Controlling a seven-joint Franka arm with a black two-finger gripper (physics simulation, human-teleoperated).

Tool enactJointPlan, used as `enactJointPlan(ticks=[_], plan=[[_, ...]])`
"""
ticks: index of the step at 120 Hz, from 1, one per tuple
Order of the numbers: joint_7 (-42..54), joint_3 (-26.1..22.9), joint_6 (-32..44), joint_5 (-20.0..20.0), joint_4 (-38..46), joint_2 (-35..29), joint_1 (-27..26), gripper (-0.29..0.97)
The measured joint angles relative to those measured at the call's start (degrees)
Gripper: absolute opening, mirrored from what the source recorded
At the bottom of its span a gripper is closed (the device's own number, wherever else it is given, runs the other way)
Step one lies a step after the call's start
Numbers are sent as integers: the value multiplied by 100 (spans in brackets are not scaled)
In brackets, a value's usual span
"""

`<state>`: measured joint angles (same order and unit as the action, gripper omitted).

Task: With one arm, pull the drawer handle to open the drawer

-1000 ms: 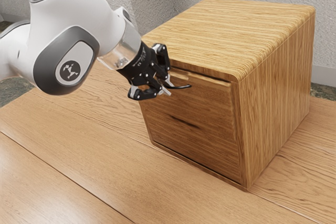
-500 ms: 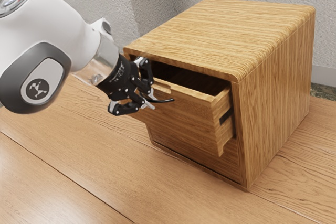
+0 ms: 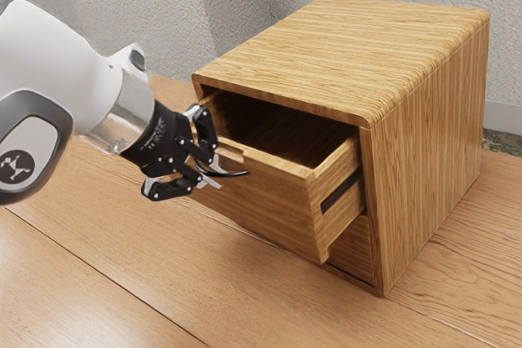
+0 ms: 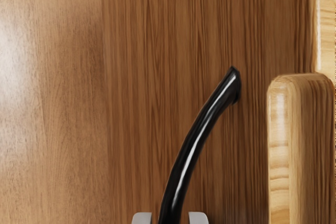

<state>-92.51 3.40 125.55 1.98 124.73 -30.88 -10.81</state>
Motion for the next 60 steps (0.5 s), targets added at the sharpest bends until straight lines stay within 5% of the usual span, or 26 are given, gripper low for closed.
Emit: enactJointPlan(ticks=[60], plan=[[10,-118,-63,-1,427,-646,109,-3]])
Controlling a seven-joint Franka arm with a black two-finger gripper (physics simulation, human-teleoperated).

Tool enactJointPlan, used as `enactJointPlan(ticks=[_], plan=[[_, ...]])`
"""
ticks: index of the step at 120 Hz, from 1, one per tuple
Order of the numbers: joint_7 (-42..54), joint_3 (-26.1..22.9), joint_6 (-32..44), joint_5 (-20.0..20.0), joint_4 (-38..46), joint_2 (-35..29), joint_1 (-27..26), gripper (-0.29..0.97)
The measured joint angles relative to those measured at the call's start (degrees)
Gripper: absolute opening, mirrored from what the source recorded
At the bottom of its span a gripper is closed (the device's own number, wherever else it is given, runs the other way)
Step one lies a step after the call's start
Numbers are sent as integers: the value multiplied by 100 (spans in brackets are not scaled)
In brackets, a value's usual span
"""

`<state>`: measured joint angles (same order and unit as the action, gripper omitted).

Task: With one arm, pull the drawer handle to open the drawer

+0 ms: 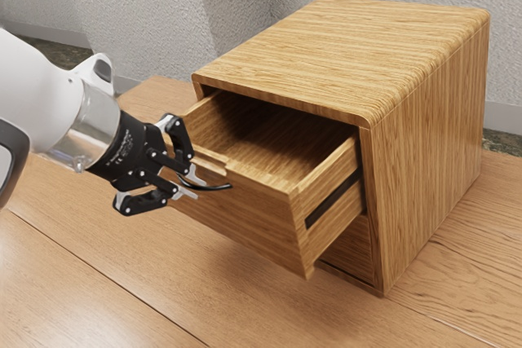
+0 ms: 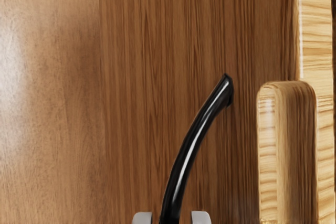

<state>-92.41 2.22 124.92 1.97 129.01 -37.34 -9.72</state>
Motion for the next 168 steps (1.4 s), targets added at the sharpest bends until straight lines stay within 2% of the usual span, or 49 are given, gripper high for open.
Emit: enactJointPlan(ticks=[113,150,168], plan=[[-49,-44,-454,16,415,-707,135,-4],[-60,-48,-666,23,721,-1307,359,-5],[-65,-232,-890,4,397,-1411,514,12]])
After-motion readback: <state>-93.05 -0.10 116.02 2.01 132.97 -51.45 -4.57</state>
